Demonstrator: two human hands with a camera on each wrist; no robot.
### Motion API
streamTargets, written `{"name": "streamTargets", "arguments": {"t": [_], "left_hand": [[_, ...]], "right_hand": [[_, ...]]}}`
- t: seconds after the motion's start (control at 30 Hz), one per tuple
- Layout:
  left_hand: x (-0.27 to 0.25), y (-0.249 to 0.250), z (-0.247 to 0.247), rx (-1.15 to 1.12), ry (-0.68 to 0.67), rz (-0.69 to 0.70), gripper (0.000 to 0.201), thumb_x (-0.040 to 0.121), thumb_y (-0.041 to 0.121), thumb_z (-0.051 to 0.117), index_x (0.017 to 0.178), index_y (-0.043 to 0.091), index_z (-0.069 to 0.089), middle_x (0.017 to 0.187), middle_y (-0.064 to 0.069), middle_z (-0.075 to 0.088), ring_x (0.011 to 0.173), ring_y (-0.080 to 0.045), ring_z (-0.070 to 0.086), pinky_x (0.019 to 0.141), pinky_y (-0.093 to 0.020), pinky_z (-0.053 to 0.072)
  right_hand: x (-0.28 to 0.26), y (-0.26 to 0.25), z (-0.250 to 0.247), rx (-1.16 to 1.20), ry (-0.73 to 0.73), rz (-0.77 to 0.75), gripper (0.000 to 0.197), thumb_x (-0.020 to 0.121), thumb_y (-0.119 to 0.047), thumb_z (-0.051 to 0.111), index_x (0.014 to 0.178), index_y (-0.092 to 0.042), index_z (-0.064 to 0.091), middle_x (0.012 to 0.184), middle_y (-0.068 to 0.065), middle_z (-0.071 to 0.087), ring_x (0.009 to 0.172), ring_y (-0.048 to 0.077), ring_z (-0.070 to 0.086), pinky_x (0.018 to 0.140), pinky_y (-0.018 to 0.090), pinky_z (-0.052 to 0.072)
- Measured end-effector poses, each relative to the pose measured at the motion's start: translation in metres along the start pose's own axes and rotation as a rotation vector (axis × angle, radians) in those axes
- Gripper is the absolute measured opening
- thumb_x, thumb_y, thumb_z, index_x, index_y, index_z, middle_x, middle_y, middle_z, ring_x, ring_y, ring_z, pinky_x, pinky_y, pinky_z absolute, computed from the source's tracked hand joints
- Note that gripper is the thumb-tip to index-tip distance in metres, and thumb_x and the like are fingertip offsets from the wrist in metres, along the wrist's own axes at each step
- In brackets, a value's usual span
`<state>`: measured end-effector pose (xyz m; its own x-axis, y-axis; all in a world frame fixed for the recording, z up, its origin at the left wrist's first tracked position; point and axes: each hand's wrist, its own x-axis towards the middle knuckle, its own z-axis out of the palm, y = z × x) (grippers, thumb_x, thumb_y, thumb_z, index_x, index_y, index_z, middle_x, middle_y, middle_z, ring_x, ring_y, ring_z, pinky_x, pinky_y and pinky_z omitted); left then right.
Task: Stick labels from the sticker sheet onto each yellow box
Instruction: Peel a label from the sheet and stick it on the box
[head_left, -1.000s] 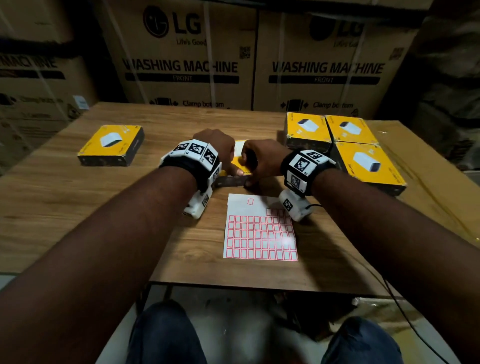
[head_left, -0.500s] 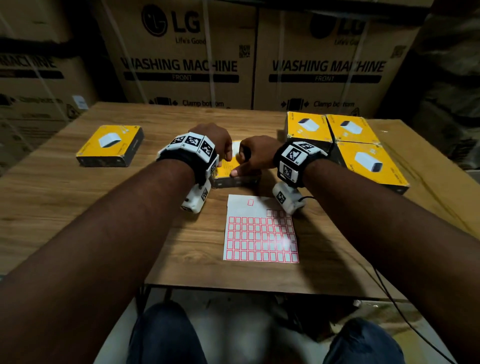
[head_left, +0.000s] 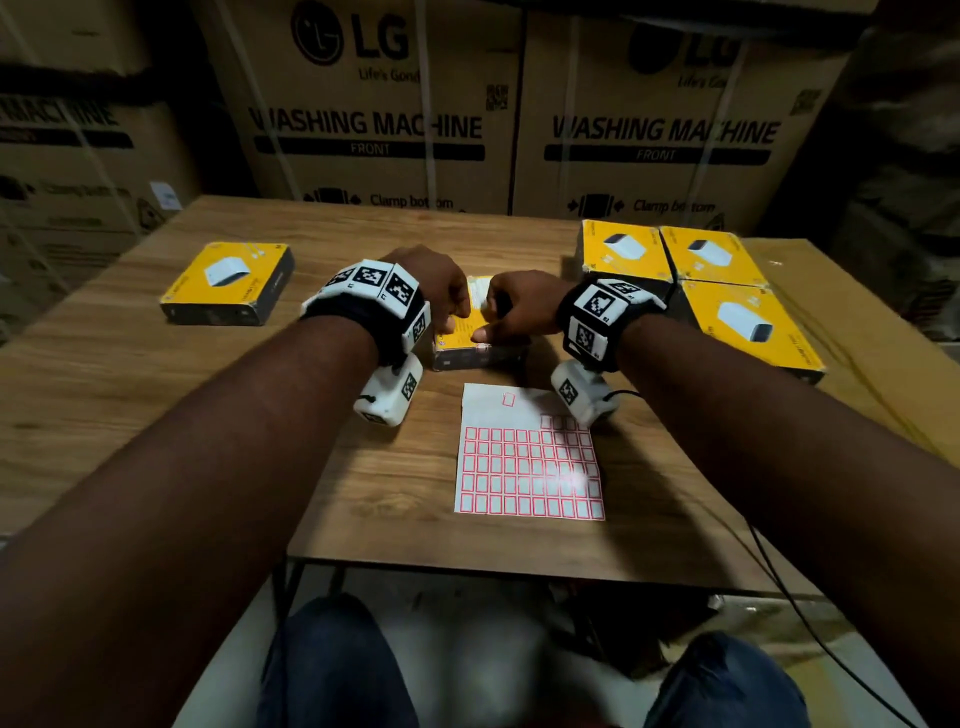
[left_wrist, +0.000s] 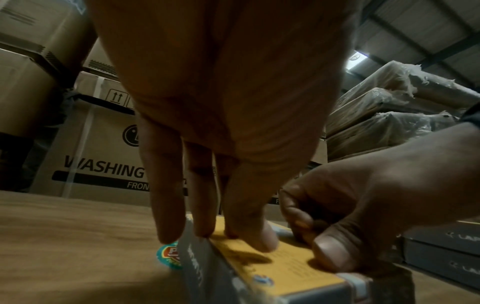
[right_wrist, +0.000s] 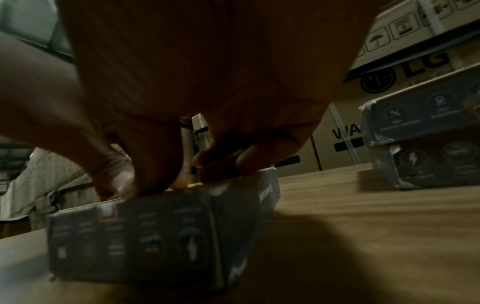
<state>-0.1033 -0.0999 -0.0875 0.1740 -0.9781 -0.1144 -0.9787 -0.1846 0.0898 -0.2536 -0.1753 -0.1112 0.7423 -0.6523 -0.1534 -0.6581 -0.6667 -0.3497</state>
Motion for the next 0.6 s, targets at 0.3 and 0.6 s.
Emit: {"name": "streamTargets", "arguments": {"t": [0.3, 0.6], "left_hand": [[-0.008, 0.010, 0.009, 0.122, 0.027, -0.001, 0.060, 0.057, 0.075, 0.074, 0.099, 0.034, 0.065, 0.104, 0.011, 0.068, 0.097, -0.015, 0.062, 0.079, -0.028, 0.046], [-0.016, 0.030, 0.020, 0.257, 0.086, 0.052, 0.062, 0.068, 0.057, 0.076, 0.112, 0.016, 0.060, 0.108, -0.008, 0.063, 0.102, -0.028, 0.060, 0.075, -0.032, 0.045]], "right_hand": [[-0.015, 0.006, -0.001, 0.130, -0.039, -0.014, 0.041, 0.075, -0.030, 0.081, 0.102, -0.020, 0.052, 0.105, 0.001, 0.063, 0.097, 0.018, 0.059, 0.087, 0.033, 0.048], [-0.022, 0.010, 0.000, 0.072, -0.037, -0.042, 0.060, 0.067, -0.037, 0.086, 0.111, -0.017, 0.051, 0.112, 0.001, 0.063, 0.101, 0.019, 0.059, 0.090, 0.036, 0.050]]}}
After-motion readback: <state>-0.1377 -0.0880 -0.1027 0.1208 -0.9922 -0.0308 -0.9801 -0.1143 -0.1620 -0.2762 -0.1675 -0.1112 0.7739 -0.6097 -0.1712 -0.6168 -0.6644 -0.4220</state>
